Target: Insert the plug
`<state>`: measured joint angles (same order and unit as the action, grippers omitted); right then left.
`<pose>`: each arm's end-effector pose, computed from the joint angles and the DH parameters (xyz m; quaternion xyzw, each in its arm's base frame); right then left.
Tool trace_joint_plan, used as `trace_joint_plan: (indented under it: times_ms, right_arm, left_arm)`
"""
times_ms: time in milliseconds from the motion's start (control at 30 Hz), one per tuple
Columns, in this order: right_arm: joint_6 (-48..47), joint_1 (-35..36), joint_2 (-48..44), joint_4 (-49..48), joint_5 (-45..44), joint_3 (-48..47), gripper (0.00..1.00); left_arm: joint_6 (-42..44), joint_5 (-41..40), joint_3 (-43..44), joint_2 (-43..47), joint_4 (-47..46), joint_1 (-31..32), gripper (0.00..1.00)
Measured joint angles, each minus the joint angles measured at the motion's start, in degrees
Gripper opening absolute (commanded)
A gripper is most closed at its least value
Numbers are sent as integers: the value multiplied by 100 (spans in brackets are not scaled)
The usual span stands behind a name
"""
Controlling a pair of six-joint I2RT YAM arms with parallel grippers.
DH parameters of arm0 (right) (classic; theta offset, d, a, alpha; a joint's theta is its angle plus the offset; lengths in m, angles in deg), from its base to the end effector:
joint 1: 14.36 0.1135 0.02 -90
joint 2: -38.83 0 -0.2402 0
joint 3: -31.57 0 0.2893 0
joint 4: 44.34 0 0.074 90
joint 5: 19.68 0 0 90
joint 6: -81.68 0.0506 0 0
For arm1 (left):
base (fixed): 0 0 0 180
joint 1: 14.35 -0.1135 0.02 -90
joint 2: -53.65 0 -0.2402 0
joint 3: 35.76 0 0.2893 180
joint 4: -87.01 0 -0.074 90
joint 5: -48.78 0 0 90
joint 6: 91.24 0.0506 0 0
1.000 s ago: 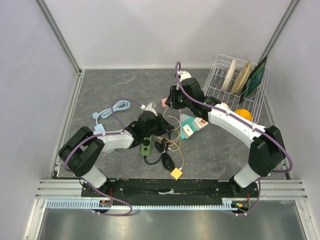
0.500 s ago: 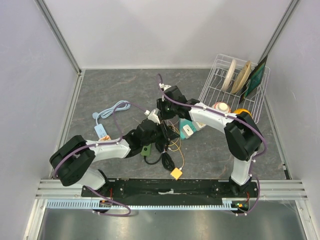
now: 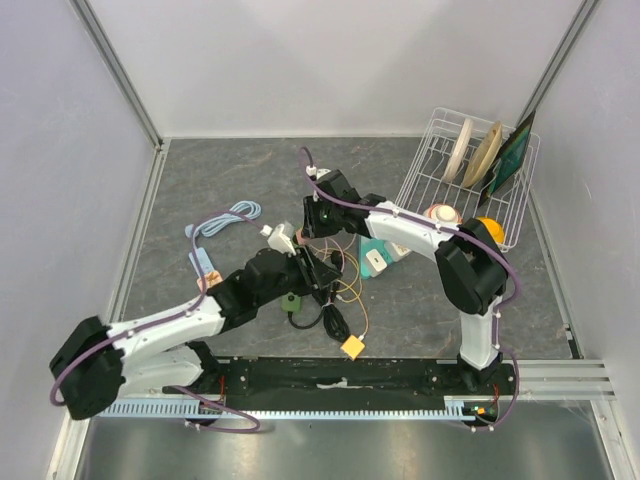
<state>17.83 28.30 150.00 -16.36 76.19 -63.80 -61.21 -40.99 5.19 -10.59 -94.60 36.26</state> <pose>0.3457 0.3256 0.1727 -0.1518 0.9061 0.2603 0.2968 0.1884 -0.2298 0.1694 -0.0664 0.8248 -0.4625 0.3184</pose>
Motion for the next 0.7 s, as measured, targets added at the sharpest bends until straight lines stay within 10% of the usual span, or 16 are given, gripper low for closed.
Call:
trace_joint_plan:
  times_ms: [367,700]
  right_arm:
    - [-96,98,487,903,-629,-920,0]
    - [-151,271,881,1757,-997,-1744,0]
  left_arm:
    - [494,-1517,409,1440,3110,-297,73]
    - [715,-1202,271,916,3748,-1355,69]
